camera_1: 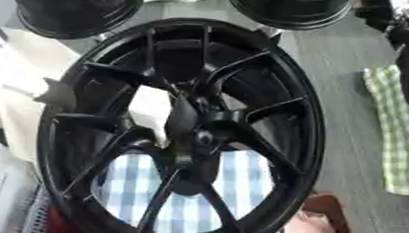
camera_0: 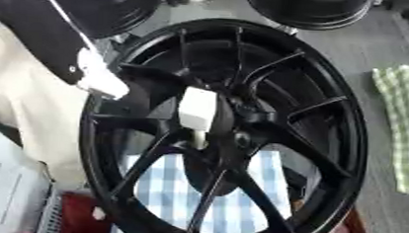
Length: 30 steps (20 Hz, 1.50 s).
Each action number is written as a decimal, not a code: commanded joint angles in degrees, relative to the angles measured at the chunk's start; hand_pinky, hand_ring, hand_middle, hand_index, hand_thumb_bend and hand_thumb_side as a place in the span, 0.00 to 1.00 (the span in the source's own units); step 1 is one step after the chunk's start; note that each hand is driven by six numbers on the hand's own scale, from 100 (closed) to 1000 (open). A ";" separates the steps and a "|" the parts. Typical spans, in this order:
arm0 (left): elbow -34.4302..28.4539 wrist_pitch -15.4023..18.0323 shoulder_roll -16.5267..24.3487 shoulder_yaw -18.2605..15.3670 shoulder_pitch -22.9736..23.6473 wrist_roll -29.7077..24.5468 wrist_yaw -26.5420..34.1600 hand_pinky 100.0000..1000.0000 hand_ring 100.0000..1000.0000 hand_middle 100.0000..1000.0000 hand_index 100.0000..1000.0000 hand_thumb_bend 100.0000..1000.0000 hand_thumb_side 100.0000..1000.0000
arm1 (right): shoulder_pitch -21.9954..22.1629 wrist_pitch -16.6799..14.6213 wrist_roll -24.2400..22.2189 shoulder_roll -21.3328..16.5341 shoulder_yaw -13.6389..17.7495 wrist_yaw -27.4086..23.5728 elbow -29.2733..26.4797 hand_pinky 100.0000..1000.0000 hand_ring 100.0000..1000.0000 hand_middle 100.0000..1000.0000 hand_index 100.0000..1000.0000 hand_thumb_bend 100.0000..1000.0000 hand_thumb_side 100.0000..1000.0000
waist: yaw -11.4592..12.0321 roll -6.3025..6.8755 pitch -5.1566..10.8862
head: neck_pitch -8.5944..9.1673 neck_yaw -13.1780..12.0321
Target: Pull the pin out of the wheel hub.
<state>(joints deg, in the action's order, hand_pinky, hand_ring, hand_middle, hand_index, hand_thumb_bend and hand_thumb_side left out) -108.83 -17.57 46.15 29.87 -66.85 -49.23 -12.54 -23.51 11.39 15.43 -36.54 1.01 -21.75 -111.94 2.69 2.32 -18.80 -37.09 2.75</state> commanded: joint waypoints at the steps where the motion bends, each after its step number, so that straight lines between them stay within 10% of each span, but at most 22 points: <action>1: 0.93 -0.36 -0.65 0.64 -1.26 -2.03 -0.67 0.87 0.85 0.81 0.92 0.64 0.33 | -0.74 0.01 -0.10 -1.03 0.25 -0.20 -0.64 0.87 0.70 0.61 0.67 0.00 0.59 | -0.15 -0.25 1.35 | 0.86 -0.35; 30: 10.75 3.74 -8.87 6.12 -0.41 -2.73 -7.98 0.86 0.84 0.78 0.88 0.68 0.27 | -0.87 0.22 -0.58 0.41 0.00 -0.14 -0.22 0.87 0.70 0.62 0.67 0.00 0.61 | -0.85 -0.54 0.56 | 0.84 -1.74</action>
<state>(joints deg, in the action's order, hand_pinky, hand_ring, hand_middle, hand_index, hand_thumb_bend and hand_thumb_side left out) -98.02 -13.81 36.83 36.37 -66.53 -51.59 -20.69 -23.67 11.70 15.02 -35.43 0.66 -21.75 -111.88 1.89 1.98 -19.22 -37.09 1.17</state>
